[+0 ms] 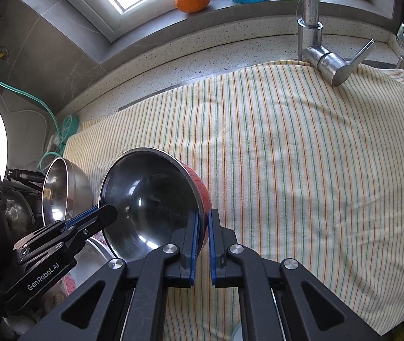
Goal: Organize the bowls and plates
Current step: 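Lift the red-sided steel bowl and carry it over the large steel bowl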
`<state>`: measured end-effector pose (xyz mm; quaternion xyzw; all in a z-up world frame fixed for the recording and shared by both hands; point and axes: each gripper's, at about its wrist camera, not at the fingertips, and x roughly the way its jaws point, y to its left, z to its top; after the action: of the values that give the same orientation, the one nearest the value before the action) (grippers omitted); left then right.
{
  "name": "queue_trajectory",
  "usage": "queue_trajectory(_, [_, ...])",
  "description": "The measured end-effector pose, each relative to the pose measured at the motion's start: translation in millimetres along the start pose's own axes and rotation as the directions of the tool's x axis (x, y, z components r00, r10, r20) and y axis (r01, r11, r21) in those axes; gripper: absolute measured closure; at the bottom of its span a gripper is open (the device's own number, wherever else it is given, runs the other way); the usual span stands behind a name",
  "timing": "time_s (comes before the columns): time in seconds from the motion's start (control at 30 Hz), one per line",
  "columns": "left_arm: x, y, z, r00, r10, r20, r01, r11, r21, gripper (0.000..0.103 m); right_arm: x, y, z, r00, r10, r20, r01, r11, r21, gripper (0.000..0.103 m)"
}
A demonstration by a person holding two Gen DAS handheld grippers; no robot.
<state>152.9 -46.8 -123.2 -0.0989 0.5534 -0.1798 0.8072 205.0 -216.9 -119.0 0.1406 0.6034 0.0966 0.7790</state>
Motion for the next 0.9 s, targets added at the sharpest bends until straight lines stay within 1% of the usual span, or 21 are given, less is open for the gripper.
queue_trajectory(0.17, [-16.2, 9.3, -1.2, 0.999, -0.007, 0.036, 0.008, 0.999, -0.031, 0.095, -10.4, 18.0, 3.2, 1.0, 0.008, 0.018, -0.007, 0.999, -0.037, 0.097])
queue_trajectory(0.4, [-42.1, 23.6, -2.9, 0.995, 0.018, 0.101, -0.012, 0.998, -0.06, 0.095, -19.9, 50.0, 8.3, 0.999, 0.029, 0.037, -0.025, 0.995, -0.098, 0.097])
queue_trajectory(0.53, [-54.7, 39.2, -3.8, 0.992, 0.018, 0.126, -0.004, 0.994, -0.106, 0.095, -19.4, 70.7, 10.7, 0.998, 0.047, 0.036, -0.042, 0.99, -0.137, 0.097])
queue_trajectory(0.7, [-71.5, 55.7, -7.1, 0.985, 0.051, 0.166, -0.027, 0.989, -0.146, 0.095, -17.0, 98.8, 10.2, 0.997, 0.07, 0.034, -0.063, 0.98, -0.187, 0.096])
queue_trajectory(0.9, [-88.5, 79.0, -14.8, 0.977, 0.085, 0.196, -0.044, 0.978, -0.204, 0.095, -7.5, 130.4, 12.4, 0.995, 0.094, 0.025, -0.086, 0.968, -0.236, 0.096])
